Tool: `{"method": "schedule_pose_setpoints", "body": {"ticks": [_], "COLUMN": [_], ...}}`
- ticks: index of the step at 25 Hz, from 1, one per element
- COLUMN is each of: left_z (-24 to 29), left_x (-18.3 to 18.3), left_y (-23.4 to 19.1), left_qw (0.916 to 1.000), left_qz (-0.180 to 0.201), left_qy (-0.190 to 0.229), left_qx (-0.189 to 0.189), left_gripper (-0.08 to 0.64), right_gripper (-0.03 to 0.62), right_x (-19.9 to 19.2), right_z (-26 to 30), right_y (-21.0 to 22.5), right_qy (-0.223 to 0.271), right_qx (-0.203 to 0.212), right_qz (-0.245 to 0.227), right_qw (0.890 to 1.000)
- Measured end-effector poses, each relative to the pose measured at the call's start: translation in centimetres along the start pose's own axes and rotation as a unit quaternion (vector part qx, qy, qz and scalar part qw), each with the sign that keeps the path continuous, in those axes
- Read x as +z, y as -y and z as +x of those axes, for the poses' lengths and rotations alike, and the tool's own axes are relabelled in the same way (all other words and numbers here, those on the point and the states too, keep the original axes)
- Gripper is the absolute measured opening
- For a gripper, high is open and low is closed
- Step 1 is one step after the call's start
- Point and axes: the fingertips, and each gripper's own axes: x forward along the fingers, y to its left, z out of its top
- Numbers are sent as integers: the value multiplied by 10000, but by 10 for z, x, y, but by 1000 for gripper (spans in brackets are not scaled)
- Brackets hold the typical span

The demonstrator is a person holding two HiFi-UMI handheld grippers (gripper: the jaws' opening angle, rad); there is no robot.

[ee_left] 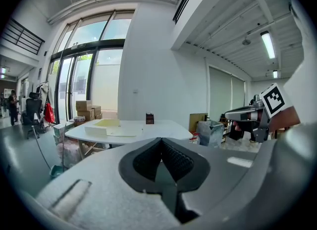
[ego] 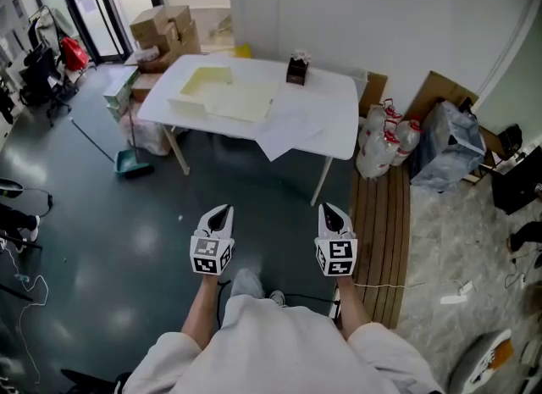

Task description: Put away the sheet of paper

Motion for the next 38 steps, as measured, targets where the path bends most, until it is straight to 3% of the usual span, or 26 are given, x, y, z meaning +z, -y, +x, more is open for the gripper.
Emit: {"method": "schedule_pose_setpoints", "body": {"ticks": [11, 23, 38], "left_z": [81, 194, 284], "left_x": [4, 48, 73], "left_y": [-43, -143, -230], "left_qw": [9996, 9983, 9961], "left_qz": [-27, -55, 12], "left_qy": [-30, 45, -51], "left_qx": [-263, -580, -881], "left_gripper": [6, 6, 6], "right_gripper": [1, 2, 0], "right_x": [2, 45, 70], "right_z": [78, 211, 325], "right_y": [11, 16, 13], "right_qy": [-111, -227, -340], "right_qx": [-144, -423, -636], "right_qz": [26, -25, 37], "right_qw": [9998, 9988, 9974]}}
